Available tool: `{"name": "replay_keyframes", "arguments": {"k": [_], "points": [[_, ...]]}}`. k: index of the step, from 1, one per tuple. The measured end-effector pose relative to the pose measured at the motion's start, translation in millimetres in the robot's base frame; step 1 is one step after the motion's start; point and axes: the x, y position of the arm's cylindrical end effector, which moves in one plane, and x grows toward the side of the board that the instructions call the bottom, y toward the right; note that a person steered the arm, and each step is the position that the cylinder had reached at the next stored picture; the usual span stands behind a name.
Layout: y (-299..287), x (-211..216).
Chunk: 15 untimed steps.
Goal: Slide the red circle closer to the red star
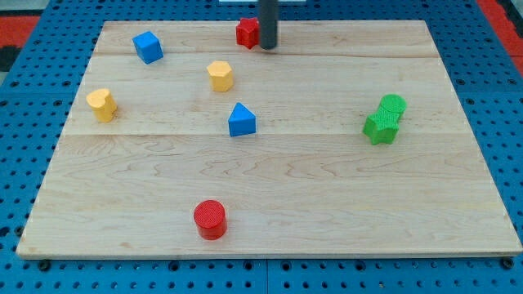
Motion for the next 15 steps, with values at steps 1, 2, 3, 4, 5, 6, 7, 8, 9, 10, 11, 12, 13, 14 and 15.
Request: {"name": "replay_keyframes", "arguments": {"k": [1, 2, 3, 4, 5, 6, 7, 8, 9, 10, 11, 12, 13, 14, 15], "points": [[60.1, 80.8], [68.8, 195.0], [56.4, 295.1], [-35.4, 331.0], [-133.3, 316.5], [-162.9, 287.0], [-155.3, 252.8], [-160.2, 211.9], [-167.9, 170.5], [-167.9, 127.8], [-172.1, 82.2], [-186.9, 68.6], [-211.6, 64.6], [-226.6, 62.9], [-234.3, 47.0]]}}
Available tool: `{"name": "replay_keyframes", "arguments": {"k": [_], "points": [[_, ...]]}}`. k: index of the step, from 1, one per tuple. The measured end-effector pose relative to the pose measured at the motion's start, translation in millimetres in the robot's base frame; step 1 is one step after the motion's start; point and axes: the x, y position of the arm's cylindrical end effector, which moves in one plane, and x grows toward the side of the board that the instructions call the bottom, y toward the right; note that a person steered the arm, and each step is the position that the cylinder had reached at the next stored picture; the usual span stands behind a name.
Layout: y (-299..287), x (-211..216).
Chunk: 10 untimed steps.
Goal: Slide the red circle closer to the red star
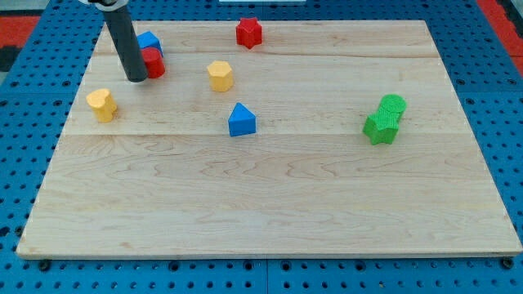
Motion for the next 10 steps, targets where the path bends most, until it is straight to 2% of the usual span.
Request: {"name": "replay_keyframes", "arguments": {"k": [2, 4, 5, 7, 9, 10], "points": [[32.7, -40.3], [21.3, -85.5], [25.2, -91.2], [60.8, -66.6], [134.5, -70.6], [103.9, -75.8]]}}
